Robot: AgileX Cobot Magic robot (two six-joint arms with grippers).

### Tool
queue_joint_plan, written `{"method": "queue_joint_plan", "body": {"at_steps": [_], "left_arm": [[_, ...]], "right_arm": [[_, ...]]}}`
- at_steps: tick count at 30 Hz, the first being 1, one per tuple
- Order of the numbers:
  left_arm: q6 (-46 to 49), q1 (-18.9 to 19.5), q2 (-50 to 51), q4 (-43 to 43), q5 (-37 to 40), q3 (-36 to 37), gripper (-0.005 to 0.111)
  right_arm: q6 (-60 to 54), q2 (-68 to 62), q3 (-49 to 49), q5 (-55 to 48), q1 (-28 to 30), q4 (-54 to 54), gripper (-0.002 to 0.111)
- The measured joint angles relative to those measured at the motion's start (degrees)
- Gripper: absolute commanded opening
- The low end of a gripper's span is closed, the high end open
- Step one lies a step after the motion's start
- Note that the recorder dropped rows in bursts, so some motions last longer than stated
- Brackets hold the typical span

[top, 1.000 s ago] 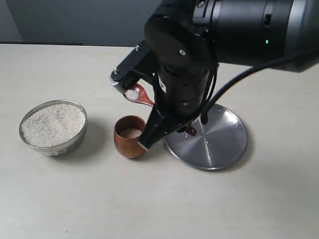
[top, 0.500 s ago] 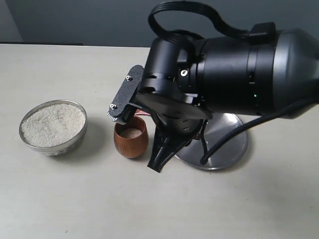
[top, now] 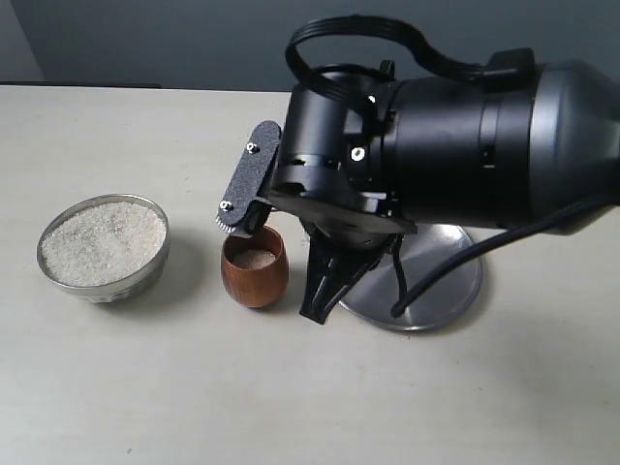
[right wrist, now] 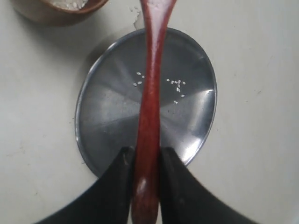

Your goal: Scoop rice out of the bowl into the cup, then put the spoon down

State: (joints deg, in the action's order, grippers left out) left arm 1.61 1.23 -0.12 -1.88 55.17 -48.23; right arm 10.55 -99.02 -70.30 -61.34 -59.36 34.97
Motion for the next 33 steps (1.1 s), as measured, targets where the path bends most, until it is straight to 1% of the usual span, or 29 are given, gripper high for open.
{"method": "queue_joint_plan", "body": {"at_steps": [13, 20, 24, 33], "left_arm": [[0.00, 0.00, 0.00, 0.00, 0.00, 0.00, 0.000], [0.00, 0.00, 0.00, 0.00, 0.00, 0.00, 0.000], [0.00, 0.00, 0.00, 0.00, 0.00, 0.00, 0.000], [0.12, 0.00, 0.00, 0.00, 0.00, 0.00, 0.000]], "right_arm": [[-0.63, -3.01, 0.22, -1.17, 0.00, 0.99, -0.001], [-0.72, -5.92, 0.22, -3.64, -4.55, 6.25, -0.001], [-0.86, -6.94, 0.22, -6.47, -4.79, 7.62, -0.001], [0.01, -7.04, 0.22, -7.38, -4.88, 10.20, -0.001]]}}
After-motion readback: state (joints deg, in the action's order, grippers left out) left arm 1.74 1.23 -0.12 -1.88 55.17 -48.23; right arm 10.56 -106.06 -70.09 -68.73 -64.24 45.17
